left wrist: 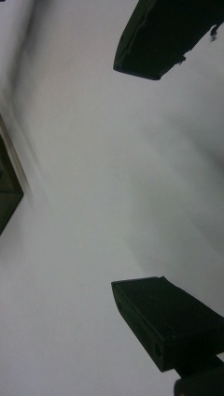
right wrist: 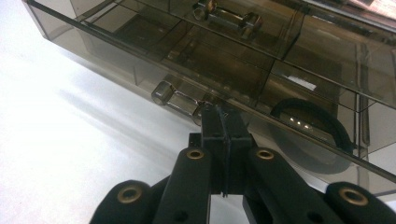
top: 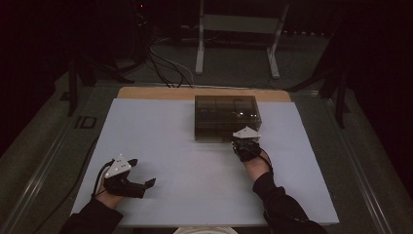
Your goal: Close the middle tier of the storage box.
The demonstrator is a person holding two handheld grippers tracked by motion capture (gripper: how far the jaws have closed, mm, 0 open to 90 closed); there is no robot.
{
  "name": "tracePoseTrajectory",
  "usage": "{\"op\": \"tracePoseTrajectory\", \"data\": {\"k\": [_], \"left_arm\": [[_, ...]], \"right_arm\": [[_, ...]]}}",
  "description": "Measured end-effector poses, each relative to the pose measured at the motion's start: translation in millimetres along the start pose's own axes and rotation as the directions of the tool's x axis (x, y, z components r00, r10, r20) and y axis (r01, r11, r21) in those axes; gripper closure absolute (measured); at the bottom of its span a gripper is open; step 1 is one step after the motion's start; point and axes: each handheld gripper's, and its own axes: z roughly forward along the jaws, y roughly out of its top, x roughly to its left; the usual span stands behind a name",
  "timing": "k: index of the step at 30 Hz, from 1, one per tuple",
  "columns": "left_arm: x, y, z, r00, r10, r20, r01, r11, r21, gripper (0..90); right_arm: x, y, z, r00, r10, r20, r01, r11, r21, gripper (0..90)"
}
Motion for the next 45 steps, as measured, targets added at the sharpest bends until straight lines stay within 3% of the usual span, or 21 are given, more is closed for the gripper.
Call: {"op": "tracePoseTrajectory", "data": {"k": [21, 27, 45], "left_arm": [[0.4, -0.3, 0.4, 1.0, -0.005, 0.003, 0.005, 1.0, -0.001, 0.9], [0.7, -0.4, 0.2, 1.0, -0.006, 0.003, 0.006, 1.0, -0.003, 0.9], [0.1, -0.5, 0.2, 1.0, 0.0, 0.0, 0.0, 1.0, 0.002, 0.9]], "right_arm": [[-5.0, 8.4, 9.0, 0.9999, 0.01, 0.008, -0.011, 1.0, 0.008, 90.0], [-5.0, 10.5, 11.4, 0.9998, -0.007, 0.019, 0.007, 1.0, 0.011, 90.0], [-8.6, 14.9, 18.8, 0.9995, 0.018, 0.024, -0.018, 1.0, 0.004, 90.0]]}}
